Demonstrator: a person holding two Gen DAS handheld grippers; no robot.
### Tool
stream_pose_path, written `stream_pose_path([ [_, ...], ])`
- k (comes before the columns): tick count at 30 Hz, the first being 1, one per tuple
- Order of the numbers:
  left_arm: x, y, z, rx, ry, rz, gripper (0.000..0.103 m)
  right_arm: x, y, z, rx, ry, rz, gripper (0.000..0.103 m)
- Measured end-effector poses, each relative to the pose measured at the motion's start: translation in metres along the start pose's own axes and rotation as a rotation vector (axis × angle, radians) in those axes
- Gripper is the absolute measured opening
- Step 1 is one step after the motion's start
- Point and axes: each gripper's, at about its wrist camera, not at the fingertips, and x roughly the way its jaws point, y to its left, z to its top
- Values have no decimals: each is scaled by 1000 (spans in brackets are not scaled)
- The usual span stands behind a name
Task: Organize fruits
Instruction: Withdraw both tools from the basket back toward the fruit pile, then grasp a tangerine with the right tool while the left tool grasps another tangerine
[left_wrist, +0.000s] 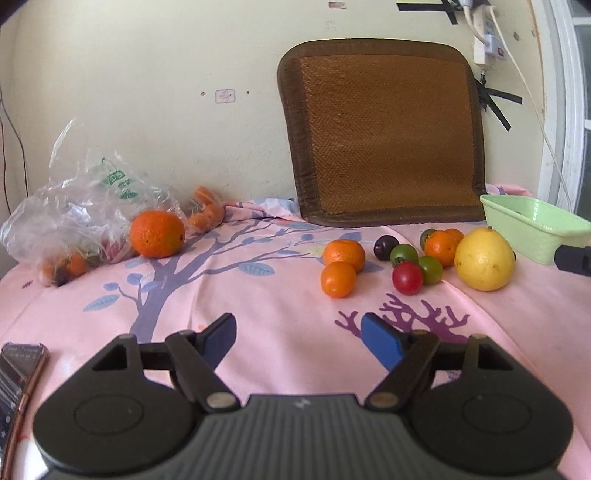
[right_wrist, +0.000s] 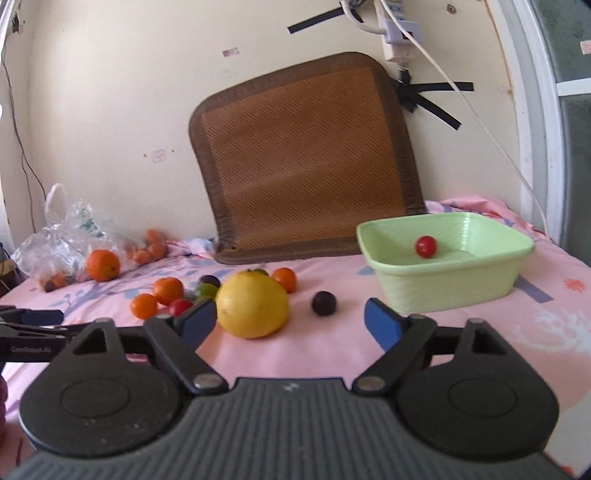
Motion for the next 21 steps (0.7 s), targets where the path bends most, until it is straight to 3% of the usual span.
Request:
stream_pose_path([
  [6, 3, 16, -1, -92, 16, -49, 77, 15, 33, 1, -127, 53, 72, 91],
  [13, -1, 12, -2, -82, -12, -61, 77, 44, 60, 0, -217, 136, 137, 60],
  [21, -3, 13, -2, -91, -32, -75, 77, 89, 83, 28, -235, 200, 194, 52],
])
